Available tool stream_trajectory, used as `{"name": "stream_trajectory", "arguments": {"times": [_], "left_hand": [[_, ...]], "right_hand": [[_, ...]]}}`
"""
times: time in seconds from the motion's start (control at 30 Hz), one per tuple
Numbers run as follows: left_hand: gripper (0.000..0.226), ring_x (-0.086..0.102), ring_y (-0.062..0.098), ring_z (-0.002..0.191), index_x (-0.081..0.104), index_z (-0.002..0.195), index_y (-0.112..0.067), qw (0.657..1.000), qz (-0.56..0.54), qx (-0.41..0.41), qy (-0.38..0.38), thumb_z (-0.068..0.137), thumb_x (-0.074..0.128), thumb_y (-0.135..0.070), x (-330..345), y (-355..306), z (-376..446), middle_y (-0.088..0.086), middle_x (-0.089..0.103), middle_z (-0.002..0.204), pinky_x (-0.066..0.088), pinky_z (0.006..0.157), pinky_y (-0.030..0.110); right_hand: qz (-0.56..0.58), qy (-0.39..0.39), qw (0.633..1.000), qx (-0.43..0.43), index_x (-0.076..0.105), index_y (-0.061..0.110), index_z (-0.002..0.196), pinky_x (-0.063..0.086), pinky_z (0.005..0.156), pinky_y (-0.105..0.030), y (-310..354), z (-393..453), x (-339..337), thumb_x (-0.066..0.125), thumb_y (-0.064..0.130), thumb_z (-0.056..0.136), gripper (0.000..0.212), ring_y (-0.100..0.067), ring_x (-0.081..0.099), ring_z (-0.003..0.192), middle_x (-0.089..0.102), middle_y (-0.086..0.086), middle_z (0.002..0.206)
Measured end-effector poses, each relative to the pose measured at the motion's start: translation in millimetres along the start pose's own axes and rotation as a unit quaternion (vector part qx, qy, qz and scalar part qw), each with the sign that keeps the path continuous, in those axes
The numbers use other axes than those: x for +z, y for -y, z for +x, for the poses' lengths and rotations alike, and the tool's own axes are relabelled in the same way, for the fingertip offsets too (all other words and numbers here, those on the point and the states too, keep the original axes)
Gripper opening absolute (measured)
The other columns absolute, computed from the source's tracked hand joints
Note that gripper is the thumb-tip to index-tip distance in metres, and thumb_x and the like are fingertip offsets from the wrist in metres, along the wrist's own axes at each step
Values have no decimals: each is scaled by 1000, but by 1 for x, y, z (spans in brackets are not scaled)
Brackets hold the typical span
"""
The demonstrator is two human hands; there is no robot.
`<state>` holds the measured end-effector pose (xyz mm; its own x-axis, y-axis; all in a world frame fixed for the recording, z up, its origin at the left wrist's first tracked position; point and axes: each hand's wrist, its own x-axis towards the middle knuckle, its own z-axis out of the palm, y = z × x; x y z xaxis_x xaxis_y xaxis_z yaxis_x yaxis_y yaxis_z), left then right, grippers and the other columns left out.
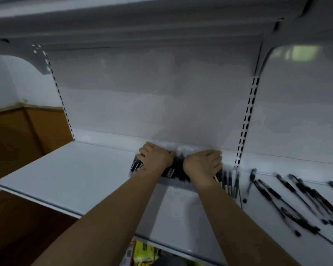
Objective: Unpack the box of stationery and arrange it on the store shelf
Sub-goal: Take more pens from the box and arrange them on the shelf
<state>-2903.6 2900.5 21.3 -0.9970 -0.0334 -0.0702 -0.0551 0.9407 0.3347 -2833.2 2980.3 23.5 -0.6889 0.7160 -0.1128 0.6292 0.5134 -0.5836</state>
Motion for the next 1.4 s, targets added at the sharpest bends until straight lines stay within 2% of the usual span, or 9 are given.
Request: {"name": "stream_trajectory", "arguments": {"times": [0.3,0.47,0.57,0.77,0.9,1.0,1.13,1.2,1.4], "left_hand": [[112,-14,41,148,-19,153,-13,992,-59,-82,76,84,37,-80,-12,-15,-9,22,-21,160,-3,118,62],[107,-19,36,148,-22,152,-11,997,6,-25,66,87,29,-79,-5,-13,-24,21,-27,158,-5,116,64],[91,-17,38,148,-23,151,-11,998,24,-1,62,97,24,-67,1,-11,-22,22,-25,158,-4,115,66],[84,-12,36,150,-17,153,-6,998,-21,-47,35,101,22,-58,8,-17,-12,24,-17,160,-4,116,64],[96,-14,37,149,-15,154,-6,995,-60,-58,61,95,28,-69,-6,-17,-6,23,-18,160,-3,119,59],[94,-2,36,151,-1,158,-18,993,-23,105,52,89,16,-79,-24,28,-4,17,-3,164,5,121,54],[85,0,8,151,12,156,-37,923,-23,384,5,84,17,-82,-22,115,-18,-8,4,165,9,124,40],[75,-5,3,150,9,156,-40,890,-18,455,-9,91,25,-75,-10,135,-18,-14,-2,164,10,124,42],[68,-9,9,151,4,154,-47,858,45,510,-28,95,30,-70,3,121,-5,-18,-8,163,7,123,51]], "right_hand": [[-84,72,994,7,-23,-11,144,-4,121,-43,0,4,-10,55,13,93,95,-34,-13,148,-28,-26,154],[-153,-1,983,-99,-14,-1,151,-4,118,-57,-33,0,-1,22,35,104,69,-31,-6,150,-14,-20,160],[-120,-24,985,-119,-13,3,152,-2,117,-59,-45,-2,5,17,34,105,64,-30,-8,150,-13,-16,161],[-38,11,999,-26,-20,-4,148,-6,118,-55,-25,-3,-1,43,18,96,84,-32,-18,148,-24,-20,158],[-15,52,997,-47,-19,1,150,-11,118,-49,-31,1,-21,27,43,103,78,-30,-19,148,-24,-18,158],[-45,34,960,-275,-13,19,155,-4,121,-45,-75,4,-48,20,60,99,76,-20,-14,149,-18,-6,161],[-184,94,855,-476,-17,41,150,-6,120,-39,-131,-1,-65,22,77,89,81,-9,-27,145,-29,10,157],[-221,87,830,-505,-21,41,149,-6,120,-41,-140,0,-53,19,84,83,88,-13,-31,143,-31,6,157],[-215,79,860,-455,-23,36,150,-11,119,-38,-124,2,-38,22,87,76,99,-18,-33,142,-38,1,153]]}}
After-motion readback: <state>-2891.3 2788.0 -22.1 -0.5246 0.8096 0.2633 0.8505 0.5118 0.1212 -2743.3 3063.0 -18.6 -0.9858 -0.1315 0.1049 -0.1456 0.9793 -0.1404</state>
